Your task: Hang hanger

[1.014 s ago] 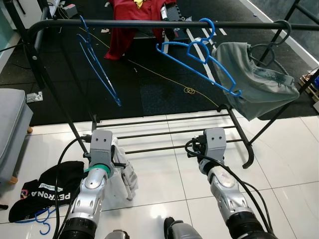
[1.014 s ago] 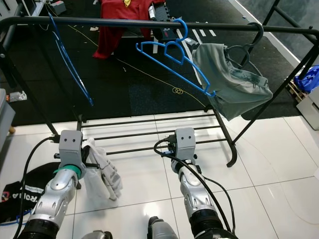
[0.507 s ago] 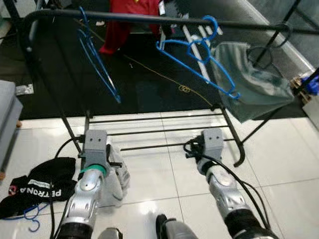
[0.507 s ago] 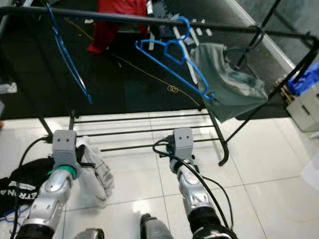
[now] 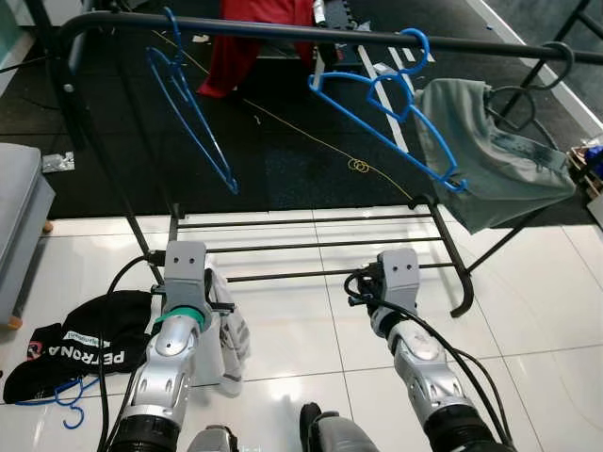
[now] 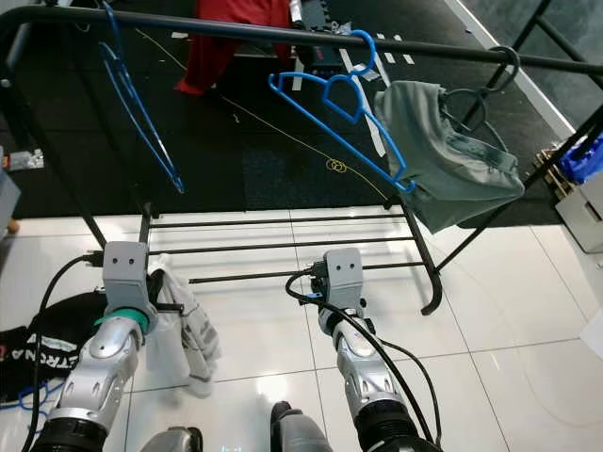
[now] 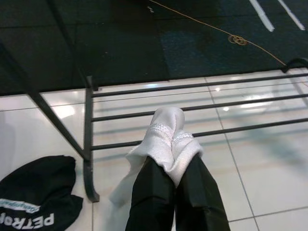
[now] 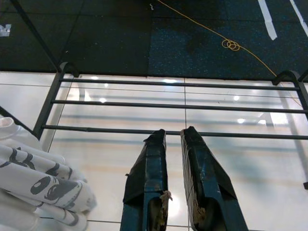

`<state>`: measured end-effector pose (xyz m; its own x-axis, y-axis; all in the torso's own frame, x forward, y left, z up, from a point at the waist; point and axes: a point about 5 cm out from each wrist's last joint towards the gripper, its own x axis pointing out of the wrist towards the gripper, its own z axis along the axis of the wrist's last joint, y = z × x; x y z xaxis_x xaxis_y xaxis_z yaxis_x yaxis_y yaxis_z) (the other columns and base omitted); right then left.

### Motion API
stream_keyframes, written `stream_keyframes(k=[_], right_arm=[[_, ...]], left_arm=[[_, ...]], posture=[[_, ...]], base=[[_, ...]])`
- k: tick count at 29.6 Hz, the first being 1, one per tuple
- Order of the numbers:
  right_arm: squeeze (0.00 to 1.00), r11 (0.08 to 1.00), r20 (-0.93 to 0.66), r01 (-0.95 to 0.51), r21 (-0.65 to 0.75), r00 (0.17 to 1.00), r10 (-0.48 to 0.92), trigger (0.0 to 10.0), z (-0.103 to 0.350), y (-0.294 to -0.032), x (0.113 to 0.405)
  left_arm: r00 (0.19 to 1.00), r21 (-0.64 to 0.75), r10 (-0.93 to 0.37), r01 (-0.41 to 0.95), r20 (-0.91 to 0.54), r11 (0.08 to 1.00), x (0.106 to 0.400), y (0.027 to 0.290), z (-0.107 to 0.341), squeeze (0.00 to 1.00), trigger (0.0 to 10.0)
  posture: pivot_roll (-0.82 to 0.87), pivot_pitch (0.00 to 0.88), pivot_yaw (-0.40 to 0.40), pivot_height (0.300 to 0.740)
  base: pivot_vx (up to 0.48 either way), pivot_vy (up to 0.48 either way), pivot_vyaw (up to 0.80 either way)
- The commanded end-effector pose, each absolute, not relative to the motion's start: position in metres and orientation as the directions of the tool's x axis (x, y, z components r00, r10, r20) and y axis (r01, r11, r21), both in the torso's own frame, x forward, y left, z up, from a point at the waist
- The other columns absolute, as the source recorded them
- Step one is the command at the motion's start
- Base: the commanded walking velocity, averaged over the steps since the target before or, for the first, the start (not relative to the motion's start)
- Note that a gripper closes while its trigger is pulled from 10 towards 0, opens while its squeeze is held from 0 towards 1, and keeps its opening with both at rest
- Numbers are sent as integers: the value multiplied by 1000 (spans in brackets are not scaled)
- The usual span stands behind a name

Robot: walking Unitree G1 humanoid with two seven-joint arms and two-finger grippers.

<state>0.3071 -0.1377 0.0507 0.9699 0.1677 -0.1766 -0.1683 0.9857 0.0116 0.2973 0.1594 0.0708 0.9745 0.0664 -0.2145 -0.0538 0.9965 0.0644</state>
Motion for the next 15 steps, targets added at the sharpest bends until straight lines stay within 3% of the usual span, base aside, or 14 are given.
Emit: stream_keyframes(k=[1,8,15], right_arm=[[0,988,-187,-156,14,970,156,10000,48,-141,304],[0,992,-116,-120,33,986,123,10000,64,-152,314],[0,991,167,-132,38,978,124,10000,137,-159,347]], left_arm=[[973,69,60,-46,-224,997,295,157,67,0,10000],[992,48,11,-5,-125,999,313,150,89,0,10000],[993,46,0,-6,121,999,335,153,149,0,10000]], posture=[[-14,119,-21,740],[-11,109,-15,740],[-13,94,-18,740]], base=[[0,0,0],[0,0,0],[0,0,0]])
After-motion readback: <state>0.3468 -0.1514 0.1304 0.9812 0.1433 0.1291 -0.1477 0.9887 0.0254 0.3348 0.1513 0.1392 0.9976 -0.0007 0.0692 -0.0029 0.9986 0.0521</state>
